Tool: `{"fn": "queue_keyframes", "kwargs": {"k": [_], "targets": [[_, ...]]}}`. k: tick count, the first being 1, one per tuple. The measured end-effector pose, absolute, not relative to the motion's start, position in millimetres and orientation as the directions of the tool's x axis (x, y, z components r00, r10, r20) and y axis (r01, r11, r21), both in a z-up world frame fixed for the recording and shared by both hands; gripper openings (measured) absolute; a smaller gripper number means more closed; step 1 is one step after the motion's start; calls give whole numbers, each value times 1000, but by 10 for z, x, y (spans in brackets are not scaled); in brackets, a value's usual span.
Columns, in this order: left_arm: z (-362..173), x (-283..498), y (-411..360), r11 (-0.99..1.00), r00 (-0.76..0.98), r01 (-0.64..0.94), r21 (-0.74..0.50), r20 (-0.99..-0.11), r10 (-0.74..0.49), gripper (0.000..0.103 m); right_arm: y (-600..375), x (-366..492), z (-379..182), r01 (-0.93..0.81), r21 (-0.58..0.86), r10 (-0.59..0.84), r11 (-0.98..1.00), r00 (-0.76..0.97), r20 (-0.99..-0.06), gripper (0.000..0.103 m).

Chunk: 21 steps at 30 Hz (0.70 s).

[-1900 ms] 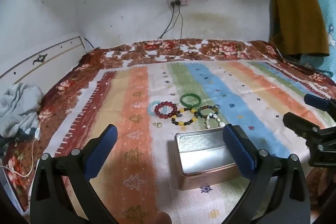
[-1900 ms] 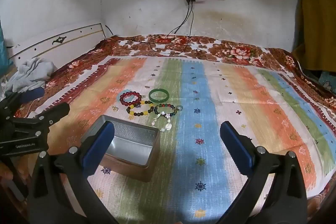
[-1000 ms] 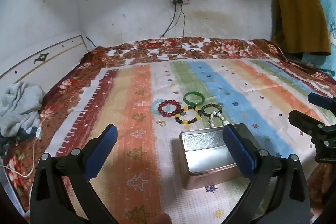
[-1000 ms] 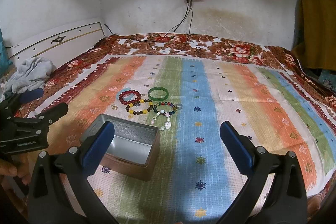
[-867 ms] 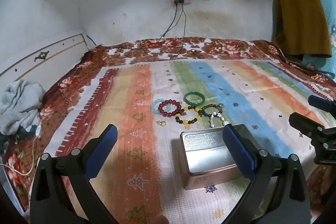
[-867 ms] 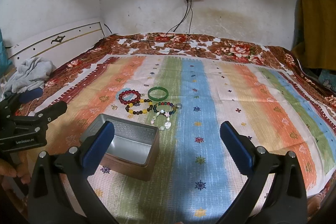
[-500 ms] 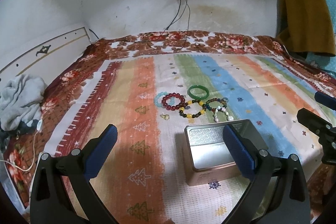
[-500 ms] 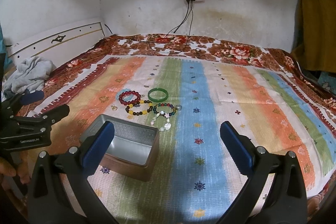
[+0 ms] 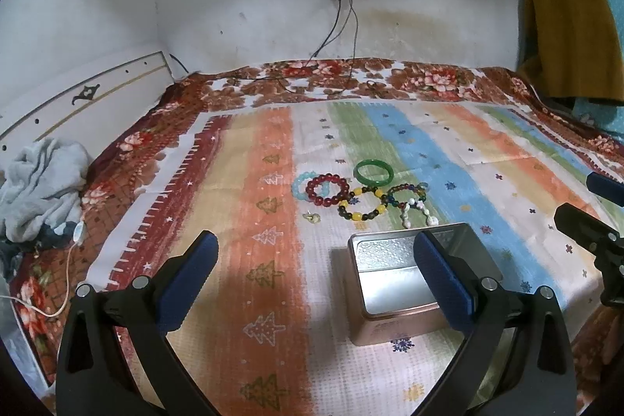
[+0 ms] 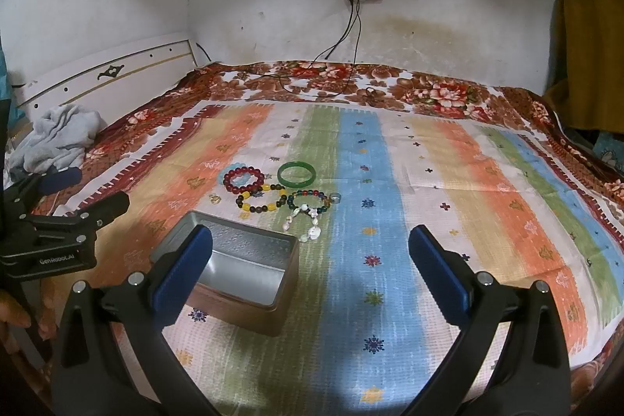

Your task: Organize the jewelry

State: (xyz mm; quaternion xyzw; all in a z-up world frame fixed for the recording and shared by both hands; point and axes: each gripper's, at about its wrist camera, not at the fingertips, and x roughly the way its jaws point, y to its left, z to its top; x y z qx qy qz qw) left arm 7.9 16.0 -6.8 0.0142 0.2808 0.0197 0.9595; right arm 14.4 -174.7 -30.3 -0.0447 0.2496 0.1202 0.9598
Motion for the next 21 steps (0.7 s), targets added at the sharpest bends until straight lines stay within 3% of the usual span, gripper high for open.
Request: {"fn": "queue_keyframes", "kwargs": {"k": [21], "targets": [[-90, 112, 132, 998, 840, -25, 50, -540, 48, 98, -1759, 194, -298, -248, -11, 209, 969, 837, -506, 99]]}}
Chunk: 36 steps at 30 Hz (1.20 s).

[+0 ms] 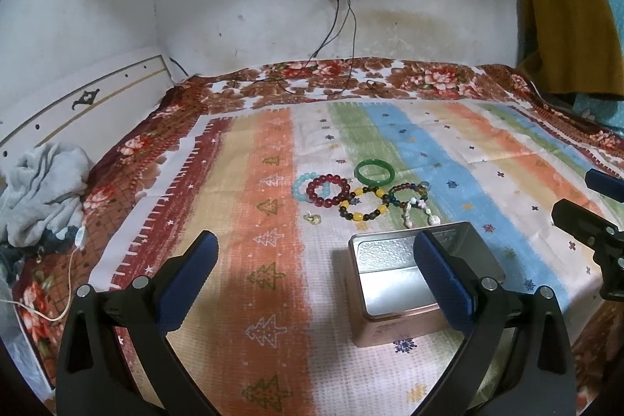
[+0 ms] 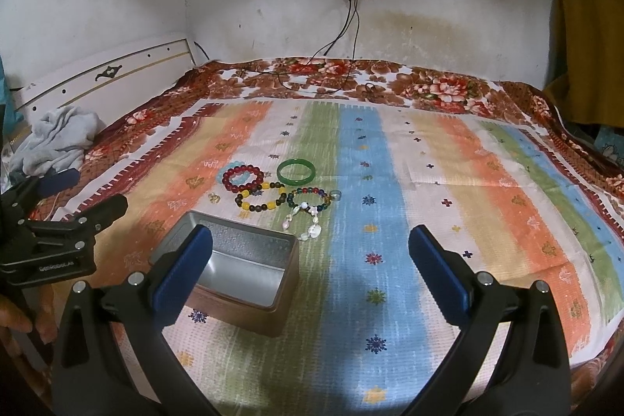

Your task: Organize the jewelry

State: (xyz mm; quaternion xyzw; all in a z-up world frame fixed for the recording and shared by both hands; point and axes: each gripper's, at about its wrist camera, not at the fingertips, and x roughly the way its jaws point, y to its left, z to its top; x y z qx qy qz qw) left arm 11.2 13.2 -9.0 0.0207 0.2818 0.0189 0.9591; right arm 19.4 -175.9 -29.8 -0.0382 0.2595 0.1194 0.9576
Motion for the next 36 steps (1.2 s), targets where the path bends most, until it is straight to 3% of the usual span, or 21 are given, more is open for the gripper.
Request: {"fn": "queue_keyframes", "kwargs": {"k": [36], "targets": [[-113, 963, 222, 998, 783, -44, 36, -620, 57, 98, -1617, 1149, -281, -283, 47, 256, 958, 771, -583, 99]]}}
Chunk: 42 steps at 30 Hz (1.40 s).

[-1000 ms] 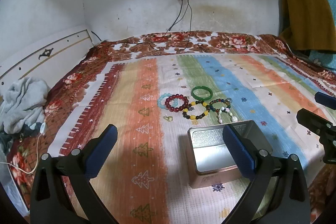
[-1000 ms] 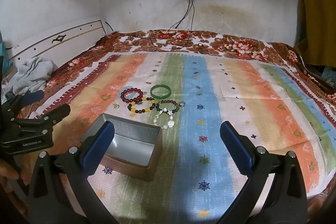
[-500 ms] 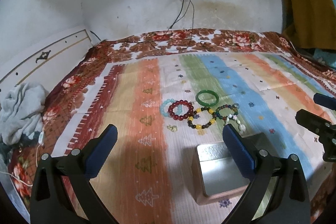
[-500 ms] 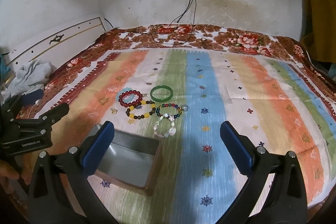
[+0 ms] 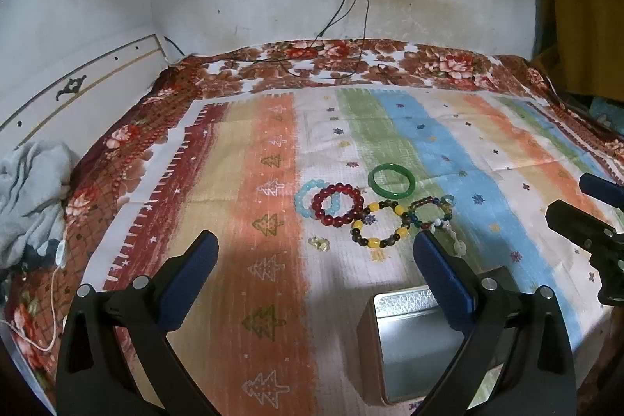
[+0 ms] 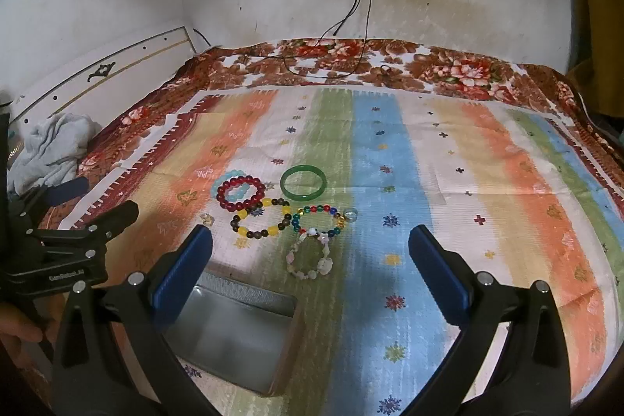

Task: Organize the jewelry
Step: 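Move left tool to red bead bracelet while right tool approaches white-pink charm bracelet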

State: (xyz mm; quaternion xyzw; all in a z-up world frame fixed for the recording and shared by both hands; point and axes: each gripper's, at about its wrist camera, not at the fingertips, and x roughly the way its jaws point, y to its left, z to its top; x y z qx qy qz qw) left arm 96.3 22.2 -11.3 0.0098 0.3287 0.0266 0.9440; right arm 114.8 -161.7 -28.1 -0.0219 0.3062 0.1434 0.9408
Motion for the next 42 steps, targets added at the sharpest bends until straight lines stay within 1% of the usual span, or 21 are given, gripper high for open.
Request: {"fn": "queue_keyframes", "kwargs": {"k": [4, 8, 22, 29, 39, 41, 42], "targets": [[-128, 1031, 225, 998, 779, -46, 42, -624, 62, 98, -1593, 1228, -293, -288, 40, 255, 957, 765, -592, 99], [-177, 1113, 206, 997, 772, -35, 74, -632, 74, 98, -1616, 1321, -309, -283, 57, 258, 957, 750, -609, 99], [-269, 1474, 338, 997, 734, -51, 65, -674, 81, 98, -1710, 1725, -407, -257, 95, 251, 962, 684, -685, 99], [-320, 1636, 411, 995, 713, -62, 73, -694, 95, 98, -1673, 1878, -489, -260, 88, 241, 962, 648, -723, 99], [-444, 1899, 659, 995, 647, -105, 2, -760, 70, 98, -1697, 2117, -666, -238, 108, 228, 965, 566, -792, 99], [-479, 1950, 705, 994, 628, -108, -29, -777, 45, 98, -1699, 2165, -698, -234, 102, 218, 967, 555, -803, 99], [-502, 1980, 748, 992, 614, -111, -66, -789, 16, 98, -1694, 2175, -710, -233, 102, 218, 967, 550, -806, 99]]}}
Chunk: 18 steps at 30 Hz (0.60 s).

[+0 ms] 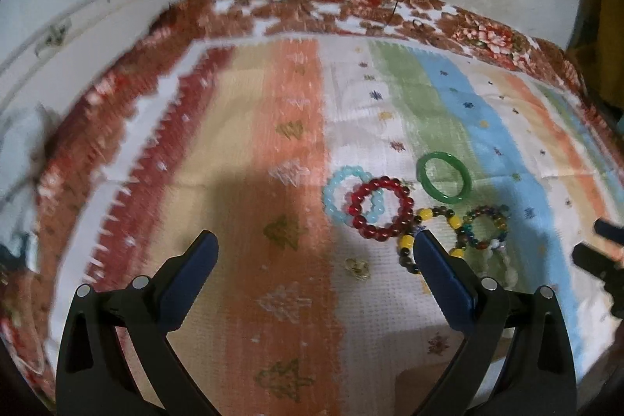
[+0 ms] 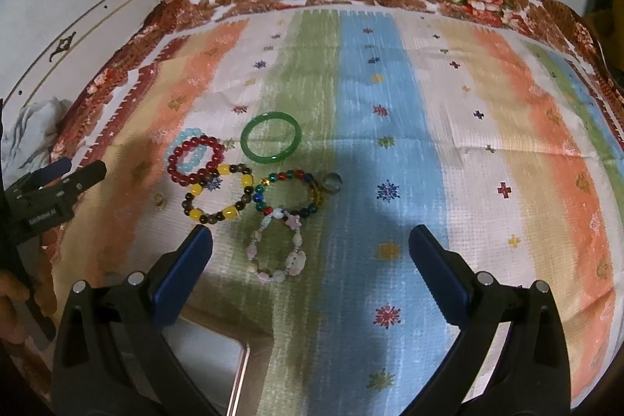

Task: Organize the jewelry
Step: 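Move left tool to red bead bracelet while right tool approaches white-pink charm bracelet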

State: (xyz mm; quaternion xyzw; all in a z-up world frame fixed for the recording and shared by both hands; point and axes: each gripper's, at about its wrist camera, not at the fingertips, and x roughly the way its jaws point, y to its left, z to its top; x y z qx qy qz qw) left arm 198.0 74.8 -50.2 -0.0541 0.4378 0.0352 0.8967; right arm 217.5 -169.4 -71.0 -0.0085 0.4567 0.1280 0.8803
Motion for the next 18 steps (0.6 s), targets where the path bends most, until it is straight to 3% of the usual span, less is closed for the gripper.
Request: {"fn": "queue_keyframes", "kwargs": {"k": [3, 18], "targets": [[-596, 2074, 864, 981, 565, -129, -146, -824, -49, 98, -1693, 2236, -766, -232, 101, 212, 968, 528, -822, 99], [-745, 2403, 991, 976, 514, -120, -180, -852, -94, 96, -1663, 2486, -1022, -222, 126, 210, 967, 411, -887, 99]]}}
